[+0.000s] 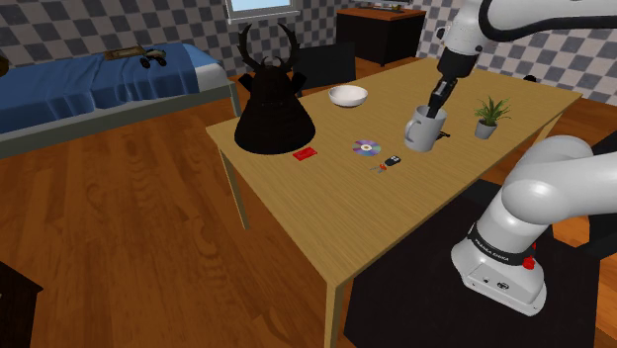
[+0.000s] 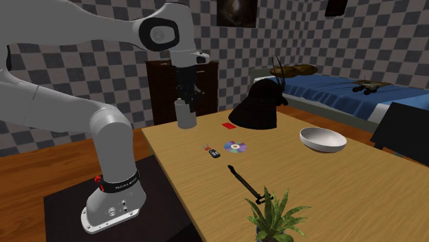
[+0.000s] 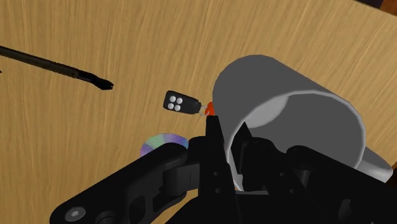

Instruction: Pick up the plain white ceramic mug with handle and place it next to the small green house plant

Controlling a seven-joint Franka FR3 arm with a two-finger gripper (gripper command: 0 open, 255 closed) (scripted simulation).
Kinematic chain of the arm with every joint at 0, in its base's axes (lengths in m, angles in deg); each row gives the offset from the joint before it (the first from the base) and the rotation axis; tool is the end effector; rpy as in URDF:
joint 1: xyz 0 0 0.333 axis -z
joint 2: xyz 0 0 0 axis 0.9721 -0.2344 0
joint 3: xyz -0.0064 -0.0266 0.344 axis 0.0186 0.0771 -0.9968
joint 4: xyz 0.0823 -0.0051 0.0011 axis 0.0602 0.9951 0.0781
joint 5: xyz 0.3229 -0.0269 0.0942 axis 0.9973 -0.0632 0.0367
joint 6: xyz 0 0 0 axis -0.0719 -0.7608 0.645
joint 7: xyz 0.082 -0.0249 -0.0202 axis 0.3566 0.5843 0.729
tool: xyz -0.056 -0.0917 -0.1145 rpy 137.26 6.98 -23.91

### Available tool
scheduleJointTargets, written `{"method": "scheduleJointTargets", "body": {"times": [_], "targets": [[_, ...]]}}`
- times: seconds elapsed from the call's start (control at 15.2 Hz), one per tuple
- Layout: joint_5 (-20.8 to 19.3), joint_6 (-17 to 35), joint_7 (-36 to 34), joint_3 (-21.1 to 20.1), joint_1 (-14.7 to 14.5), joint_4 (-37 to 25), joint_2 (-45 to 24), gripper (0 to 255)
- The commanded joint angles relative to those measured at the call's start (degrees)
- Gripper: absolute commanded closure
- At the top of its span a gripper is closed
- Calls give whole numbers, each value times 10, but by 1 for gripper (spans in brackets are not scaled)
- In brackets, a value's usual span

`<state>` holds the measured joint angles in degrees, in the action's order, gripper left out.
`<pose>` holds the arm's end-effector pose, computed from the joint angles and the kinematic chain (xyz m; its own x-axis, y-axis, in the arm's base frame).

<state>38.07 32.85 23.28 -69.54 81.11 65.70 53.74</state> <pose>0.1807 -0.0716 0.4811 0.9906 0.0753 0.1140 0.0772 -0.9969 -0.0124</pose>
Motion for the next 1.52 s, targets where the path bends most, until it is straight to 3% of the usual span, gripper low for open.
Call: {"method": "scheduleJointTargets", "body": {"times": [0.0,0.92,1.45], "targets": [[2,-13,0,-2,-1,-16,-3,255],[14,-105,-2,-14,-10,-137,-32,255],[-43,-70,100,97,4,-207,-127,255]]}}
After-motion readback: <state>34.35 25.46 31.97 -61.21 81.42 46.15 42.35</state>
